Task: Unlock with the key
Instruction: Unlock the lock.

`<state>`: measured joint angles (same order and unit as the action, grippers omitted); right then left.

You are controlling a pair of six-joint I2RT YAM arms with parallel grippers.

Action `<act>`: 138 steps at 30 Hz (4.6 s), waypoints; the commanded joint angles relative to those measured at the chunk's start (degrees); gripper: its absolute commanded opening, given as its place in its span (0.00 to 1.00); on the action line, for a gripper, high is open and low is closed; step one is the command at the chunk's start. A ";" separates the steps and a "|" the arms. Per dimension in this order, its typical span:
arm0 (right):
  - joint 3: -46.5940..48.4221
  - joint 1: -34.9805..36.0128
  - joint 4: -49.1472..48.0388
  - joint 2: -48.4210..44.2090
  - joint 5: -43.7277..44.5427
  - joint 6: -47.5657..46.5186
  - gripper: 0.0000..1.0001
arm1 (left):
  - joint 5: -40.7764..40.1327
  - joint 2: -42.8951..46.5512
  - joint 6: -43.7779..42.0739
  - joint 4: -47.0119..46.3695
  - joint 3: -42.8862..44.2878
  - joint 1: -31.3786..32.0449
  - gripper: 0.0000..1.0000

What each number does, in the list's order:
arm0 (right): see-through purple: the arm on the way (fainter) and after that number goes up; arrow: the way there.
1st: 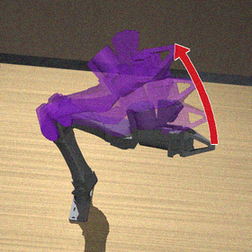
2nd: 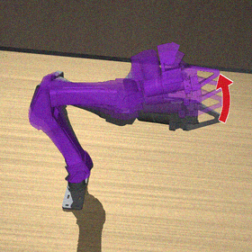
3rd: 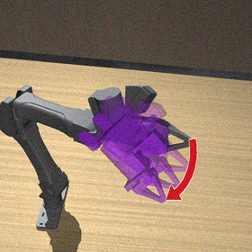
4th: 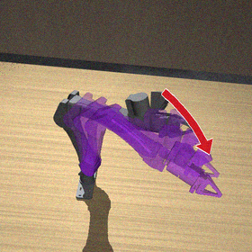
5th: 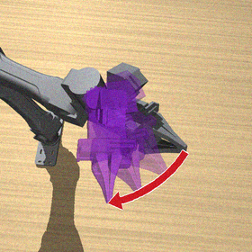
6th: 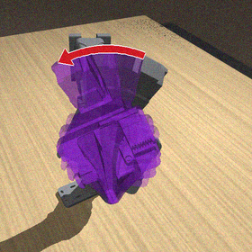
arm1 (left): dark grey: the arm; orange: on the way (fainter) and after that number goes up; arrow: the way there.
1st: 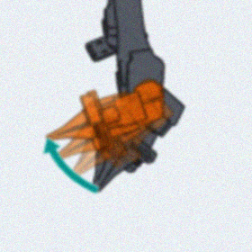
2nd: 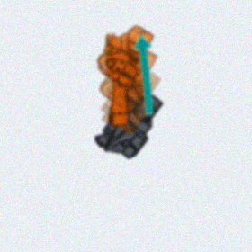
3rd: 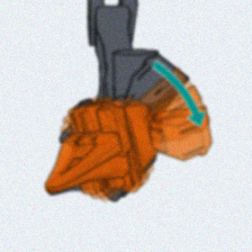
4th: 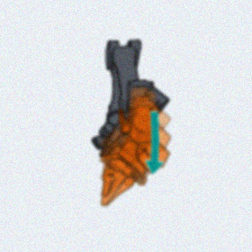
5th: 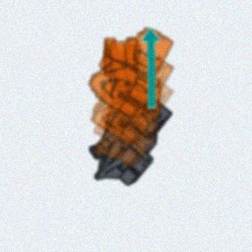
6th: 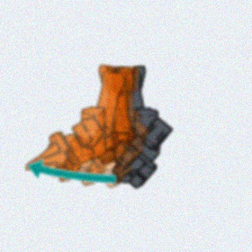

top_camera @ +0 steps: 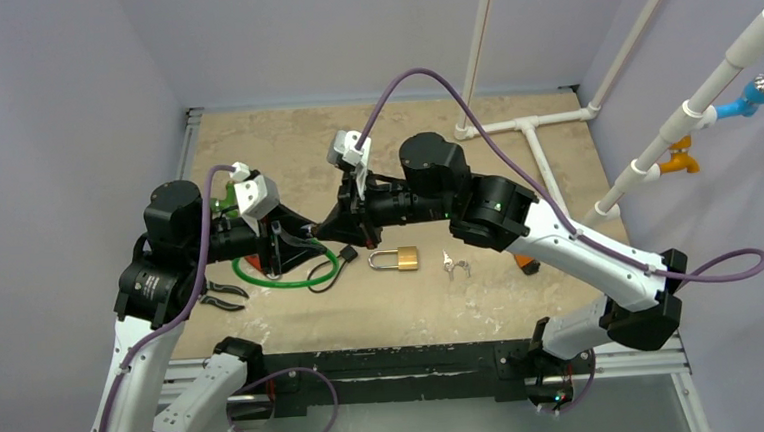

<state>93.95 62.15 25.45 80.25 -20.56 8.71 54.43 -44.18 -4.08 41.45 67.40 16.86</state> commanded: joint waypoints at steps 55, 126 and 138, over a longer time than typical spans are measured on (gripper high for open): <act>4.78 -0.18 3.28 -4.04 3.94 -3.26 0.21 | 2.51 0.69 1.44 -4.57 2.61 -0.16 0.00; -8.46 -9.94 -14.72 2.80 -11.10 30.27 0.00 | -4.32 -0.29 -35.54 10.55 8.97 2.00 0.00; -10.53 -15.19 -20.60 5.02 -19.00 43.43 0.00 | -11.90 1.25 -51.70 11.85 6.86 2.30 0.00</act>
<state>85.19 50.33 8.88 84.75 -38.17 45.82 42.48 -45.19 -47.16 54.50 73.58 18.59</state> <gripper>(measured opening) 0.008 0.442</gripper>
